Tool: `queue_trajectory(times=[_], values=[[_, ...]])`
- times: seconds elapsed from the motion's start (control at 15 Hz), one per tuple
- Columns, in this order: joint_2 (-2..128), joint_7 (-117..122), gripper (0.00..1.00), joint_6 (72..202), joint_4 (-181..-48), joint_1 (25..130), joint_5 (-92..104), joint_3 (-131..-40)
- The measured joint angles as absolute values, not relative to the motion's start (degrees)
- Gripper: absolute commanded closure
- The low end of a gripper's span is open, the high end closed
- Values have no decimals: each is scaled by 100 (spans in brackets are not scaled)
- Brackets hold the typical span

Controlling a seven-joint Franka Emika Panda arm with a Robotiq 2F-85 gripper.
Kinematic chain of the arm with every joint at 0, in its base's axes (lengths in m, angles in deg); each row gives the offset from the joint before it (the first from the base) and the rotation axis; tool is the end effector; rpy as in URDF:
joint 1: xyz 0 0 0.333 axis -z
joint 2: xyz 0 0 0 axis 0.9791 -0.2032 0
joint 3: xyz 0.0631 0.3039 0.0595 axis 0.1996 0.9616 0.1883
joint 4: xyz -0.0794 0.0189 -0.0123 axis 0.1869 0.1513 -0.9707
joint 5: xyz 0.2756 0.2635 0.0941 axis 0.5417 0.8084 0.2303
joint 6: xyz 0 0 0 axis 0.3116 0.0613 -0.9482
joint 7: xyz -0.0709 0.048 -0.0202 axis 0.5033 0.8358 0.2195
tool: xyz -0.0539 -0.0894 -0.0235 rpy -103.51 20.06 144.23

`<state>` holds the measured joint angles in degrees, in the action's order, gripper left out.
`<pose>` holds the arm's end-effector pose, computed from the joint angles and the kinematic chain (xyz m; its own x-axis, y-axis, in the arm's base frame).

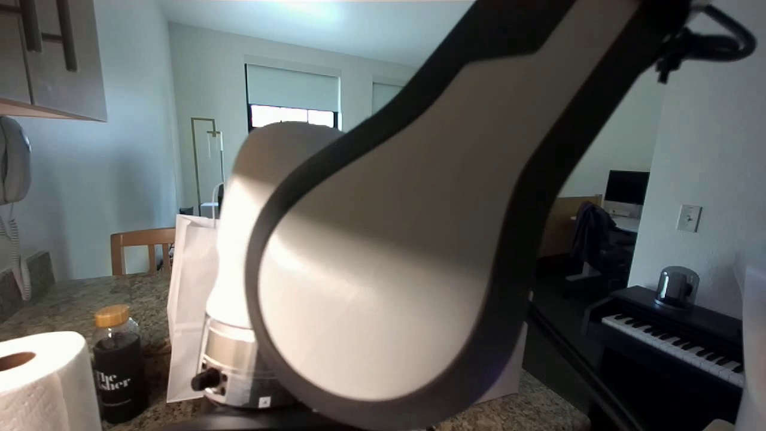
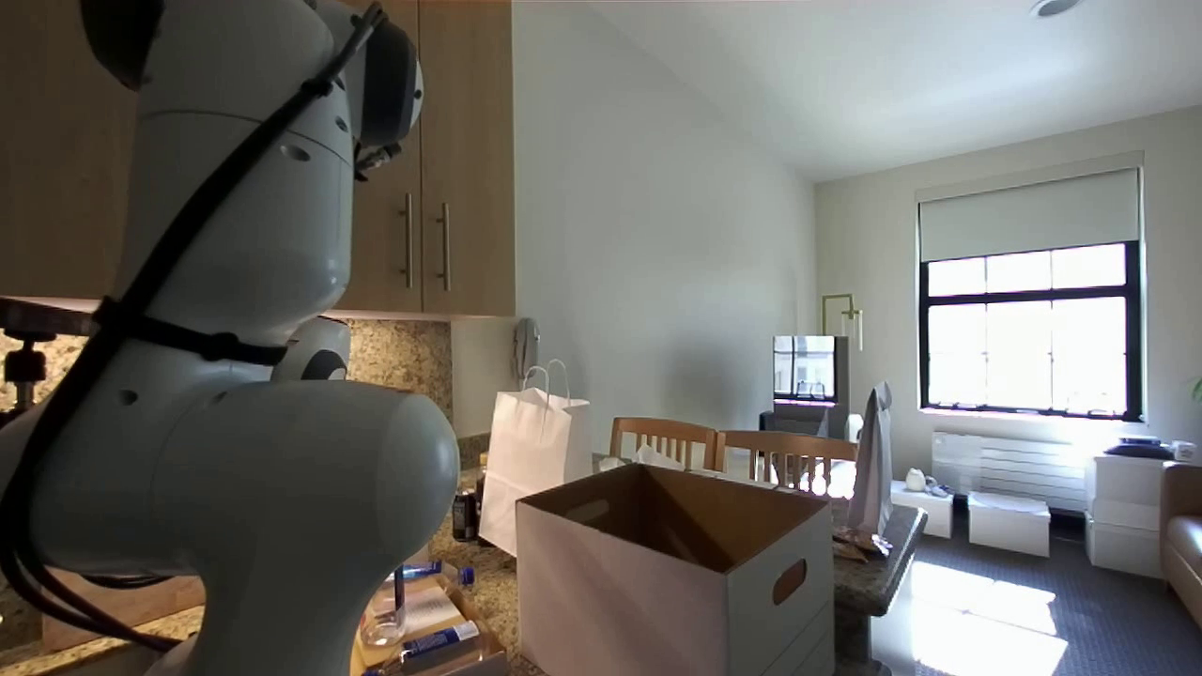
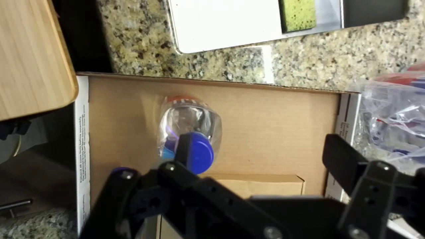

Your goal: Remove the bottles from the box and put them on the table

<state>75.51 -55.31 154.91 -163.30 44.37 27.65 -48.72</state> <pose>0.2026 0.4450 0.2831 0.9697 -0.1933 -0.1494 -0.2194 -0.9580 -0.1846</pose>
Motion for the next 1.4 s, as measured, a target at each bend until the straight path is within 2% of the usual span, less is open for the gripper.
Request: queue_trajectory(times=[0.4,0.73,1.0,1.4], values=[[9116,-6720,0,15260,-17215,4443,2358,-4839],[10546,-6865,0,13588,-17791,4420,2228,-4884],[11657,-6582,0,12462,-18126,4391,2223,-5339],[11955,-6508,0,12358,-18219,4382,2223,-5425]])
